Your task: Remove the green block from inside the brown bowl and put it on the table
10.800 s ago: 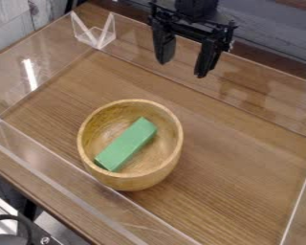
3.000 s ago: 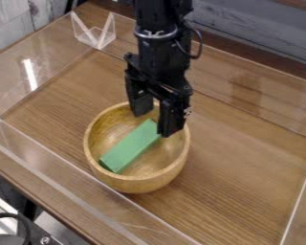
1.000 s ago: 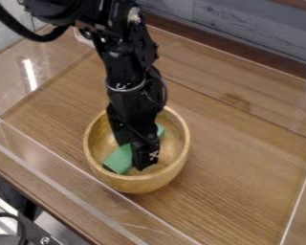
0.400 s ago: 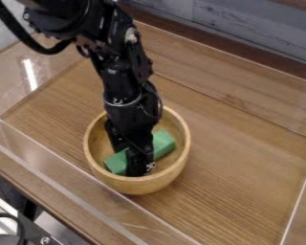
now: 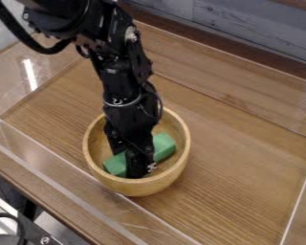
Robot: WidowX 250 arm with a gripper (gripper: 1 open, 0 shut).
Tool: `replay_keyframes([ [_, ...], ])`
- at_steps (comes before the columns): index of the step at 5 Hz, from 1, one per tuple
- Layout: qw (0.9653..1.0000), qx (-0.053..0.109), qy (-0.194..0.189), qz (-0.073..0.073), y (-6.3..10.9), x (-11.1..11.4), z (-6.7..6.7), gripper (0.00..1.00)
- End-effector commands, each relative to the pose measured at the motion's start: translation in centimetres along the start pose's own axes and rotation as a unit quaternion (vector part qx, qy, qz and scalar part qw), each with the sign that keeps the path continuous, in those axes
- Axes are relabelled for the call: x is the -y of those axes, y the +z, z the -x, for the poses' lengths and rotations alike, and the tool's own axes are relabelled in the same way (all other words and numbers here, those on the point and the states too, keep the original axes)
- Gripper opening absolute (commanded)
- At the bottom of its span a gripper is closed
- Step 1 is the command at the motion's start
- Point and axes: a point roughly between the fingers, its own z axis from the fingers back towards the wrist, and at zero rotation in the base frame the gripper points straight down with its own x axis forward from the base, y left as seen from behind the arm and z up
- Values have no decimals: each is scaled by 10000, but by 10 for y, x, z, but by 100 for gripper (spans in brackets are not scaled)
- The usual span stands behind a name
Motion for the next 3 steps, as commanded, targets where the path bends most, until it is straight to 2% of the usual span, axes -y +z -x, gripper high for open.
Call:
replay_keyframes([
  [1,9998,152,123,-39,11,-3,-3,0],
  [3,9995,104,307,66,15,0,-1,0],
])
